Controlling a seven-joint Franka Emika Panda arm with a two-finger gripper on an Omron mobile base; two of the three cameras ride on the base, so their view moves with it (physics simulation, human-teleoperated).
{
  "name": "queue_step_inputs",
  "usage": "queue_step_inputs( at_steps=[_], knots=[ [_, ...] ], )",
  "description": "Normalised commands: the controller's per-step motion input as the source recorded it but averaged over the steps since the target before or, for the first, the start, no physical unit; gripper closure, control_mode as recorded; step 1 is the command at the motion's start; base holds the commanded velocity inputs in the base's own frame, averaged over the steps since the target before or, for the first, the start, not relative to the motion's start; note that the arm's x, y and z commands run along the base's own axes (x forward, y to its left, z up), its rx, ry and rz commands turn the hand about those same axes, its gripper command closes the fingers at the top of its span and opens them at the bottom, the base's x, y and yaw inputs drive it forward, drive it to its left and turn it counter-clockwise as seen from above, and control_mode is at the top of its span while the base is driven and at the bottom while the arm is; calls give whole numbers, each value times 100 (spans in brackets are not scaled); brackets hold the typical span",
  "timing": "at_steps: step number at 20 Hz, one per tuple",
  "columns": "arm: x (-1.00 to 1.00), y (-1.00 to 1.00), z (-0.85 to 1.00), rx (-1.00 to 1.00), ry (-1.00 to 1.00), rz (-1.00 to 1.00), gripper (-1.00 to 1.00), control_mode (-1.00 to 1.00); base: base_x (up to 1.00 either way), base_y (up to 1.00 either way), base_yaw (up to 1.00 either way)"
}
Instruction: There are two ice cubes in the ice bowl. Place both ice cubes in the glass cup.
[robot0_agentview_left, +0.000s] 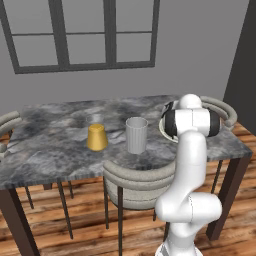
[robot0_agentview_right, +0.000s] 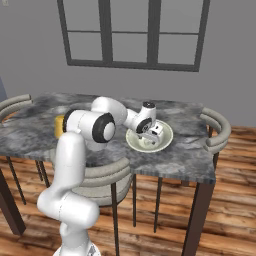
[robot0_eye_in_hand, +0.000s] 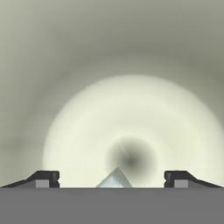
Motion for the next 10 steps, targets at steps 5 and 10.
queue_step_inputs(
  at_steps=[5,10],
  knots=[
    [8,0,-27,0,0,0,100,-100,0,0,0],
    [0,7,-9,0,15,0,100,-100,0,0,0]
  ],
)
